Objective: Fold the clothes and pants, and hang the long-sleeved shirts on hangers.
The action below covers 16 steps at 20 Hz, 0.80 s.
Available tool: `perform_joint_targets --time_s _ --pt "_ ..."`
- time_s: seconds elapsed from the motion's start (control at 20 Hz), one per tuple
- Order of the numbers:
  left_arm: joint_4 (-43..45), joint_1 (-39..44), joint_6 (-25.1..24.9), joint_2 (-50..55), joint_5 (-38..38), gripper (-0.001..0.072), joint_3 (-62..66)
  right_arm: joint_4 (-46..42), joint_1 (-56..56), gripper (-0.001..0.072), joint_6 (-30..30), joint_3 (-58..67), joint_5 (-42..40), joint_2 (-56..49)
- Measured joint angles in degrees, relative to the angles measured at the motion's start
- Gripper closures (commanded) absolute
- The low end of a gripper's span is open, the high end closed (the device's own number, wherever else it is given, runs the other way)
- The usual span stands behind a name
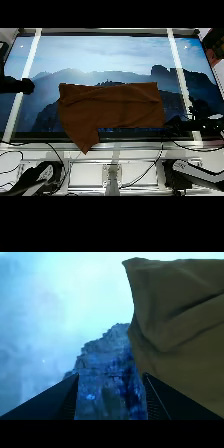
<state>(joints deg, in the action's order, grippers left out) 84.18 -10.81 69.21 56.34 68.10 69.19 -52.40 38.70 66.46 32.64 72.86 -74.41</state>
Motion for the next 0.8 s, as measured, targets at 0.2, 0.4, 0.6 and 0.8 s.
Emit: perform_joint_targets --time_s 0.2,0.4,0.6,0.8 --pt "-0.26 0.00 0.02 -0.02 -0.24 0.0279 -4.37 1.70 0.00 0.0343 0.11 -0.66 -2.56 -0.17" --pt "-0.63 0.00 0.02 -0.04 -0.81 0.0279 -12.02 2.38 -0.26 0.0471 -0.94 -0.87 -4.57 -0.24" --pt "-1.77 -0.07 0.04 -0.20 -1.05 0.0279 -18.88 2.80 -3.06 0.0587 -1.70 -0.87 -5.81 -0.24" --pt "-3.13 -2.69 0.04 -2.43 -1.36 0.0279 -22.58 2.84 -5.33 0.0696 -1.99 -0.87 -8.07 -0.26"
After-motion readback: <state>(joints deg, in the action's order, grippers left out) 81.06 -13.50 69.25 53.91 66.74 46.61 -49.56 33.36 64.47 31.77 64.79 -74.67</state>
